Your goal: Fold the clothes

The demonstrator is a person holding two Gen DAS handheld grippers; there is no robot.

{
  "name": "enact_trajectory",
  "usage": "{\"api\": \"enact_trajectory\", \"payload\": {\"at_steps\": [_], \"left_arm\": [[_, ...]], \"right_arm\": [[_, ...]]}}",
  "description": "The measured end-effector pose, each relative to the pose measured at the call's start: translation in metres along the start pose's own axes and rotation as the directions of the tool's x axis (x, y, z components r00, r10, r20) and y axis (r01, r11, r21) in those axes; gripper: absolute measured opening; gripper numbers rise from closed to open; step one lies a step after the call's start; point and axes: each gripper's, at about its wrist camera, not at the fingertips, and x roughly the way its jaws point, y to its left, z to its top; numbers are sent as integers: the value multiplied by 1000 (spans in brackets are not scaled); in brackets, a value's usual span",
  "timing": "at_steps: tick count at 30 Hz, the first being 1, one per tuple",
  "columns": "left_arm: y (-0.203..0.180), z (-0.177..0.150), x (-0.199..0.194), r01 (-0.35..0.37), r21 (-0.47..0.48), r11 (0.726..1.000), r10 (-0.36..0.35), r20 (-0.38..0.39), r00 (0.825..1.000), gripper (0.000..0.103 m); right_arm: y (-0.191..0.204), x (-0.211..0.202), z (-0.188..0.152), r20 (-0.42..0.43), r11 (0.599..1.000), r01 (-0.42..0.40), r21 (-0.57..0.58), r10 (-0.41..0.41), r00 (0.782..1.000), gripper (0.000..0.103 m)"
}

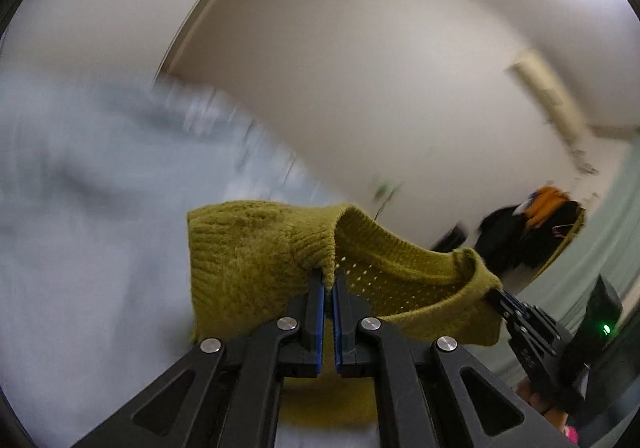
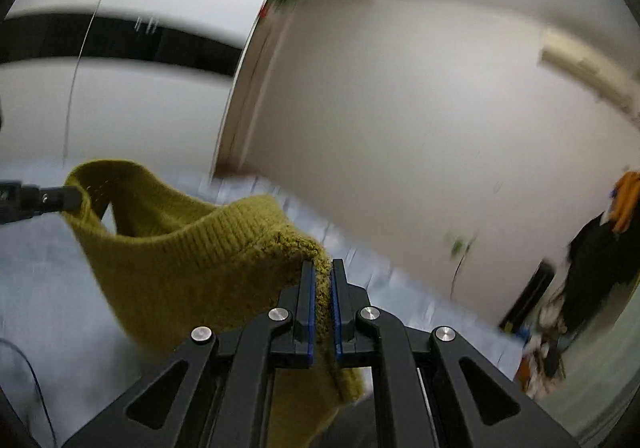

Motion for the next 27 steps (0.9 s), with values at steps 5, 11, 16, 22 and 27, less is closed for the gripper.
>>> {"api": "enact_trajectory", "payload": {"at_steps": [5, 11, 16, 22, 27], "left_arm": [[70, -54, 39, -55, -193, 980, 20, -179, 984, 4], [77, -61, 30, -13, -181, 983, -32, -245, 969, 15], [75, -64, 11, 0, -215, 977, -57, -259, 964, 49], [88, -57, 19, -75, -264, 962, -8, -298, 954, 61], [98, -60, 45, -122, -348, 929, -20, -378, 926, 61]], "right_arm": [[13, 22, -68, -165, 996, -90, -4, 88, 982, 6], [15, 29, -132, -287, 989, -145, 42, 151, 946, 7], [16, 19, -151, -323, 981, -170, 92, 191, 927, 7], [22, 5, -169, -351, 974, -199, 106, 224, 909, 7], [25, -2, -180, -365, 972, -215, 100, 236, 901, 7]]}}
